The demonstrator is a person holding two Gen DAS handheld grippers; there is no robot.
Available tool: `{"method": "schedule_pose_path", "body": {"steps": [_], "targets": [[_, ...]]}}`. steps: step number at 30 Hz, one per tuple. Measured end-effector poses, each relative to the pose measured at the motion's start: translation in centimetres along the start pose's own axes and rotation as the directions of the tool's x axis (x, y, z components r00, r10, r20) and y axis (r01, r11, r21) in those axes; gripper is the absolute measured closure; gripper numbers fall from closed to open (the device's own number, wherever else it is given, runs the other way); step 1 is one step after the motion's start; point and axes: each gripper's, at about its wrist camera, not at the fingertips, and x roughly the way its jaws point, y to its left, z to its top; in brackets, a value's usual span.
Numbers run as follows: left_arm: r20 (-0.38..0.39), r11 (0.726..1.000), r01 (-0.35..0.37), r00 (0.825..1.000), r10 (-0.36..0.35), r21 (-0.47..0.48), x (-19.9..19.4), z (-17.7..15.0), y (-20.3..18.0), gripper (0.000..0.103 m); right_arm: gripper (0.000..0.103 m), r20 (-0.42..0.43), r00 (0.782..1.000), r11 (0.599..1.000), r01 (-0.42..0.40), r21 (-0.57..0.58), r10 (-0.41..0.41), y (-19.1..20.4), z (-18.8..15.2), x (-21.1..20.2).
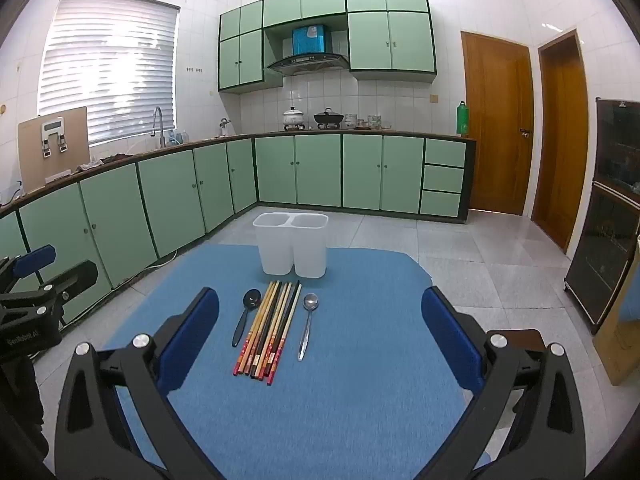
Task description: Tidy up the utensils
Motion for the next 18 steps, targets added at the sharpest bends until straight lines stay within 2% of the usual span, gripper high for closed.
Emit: {"method": "schedule_pose_path", "body": {"steps": [18], "targets": [[0.002, 1.000, 0.000, 1.000, 0.000, -0.002, 0.02, 0.02, -0.01, 0.006, 0.005, 0.004, 1.000, 1.000, -0.001, 0.005, 0.001, 0.29, 0.04, -0.14]]}}
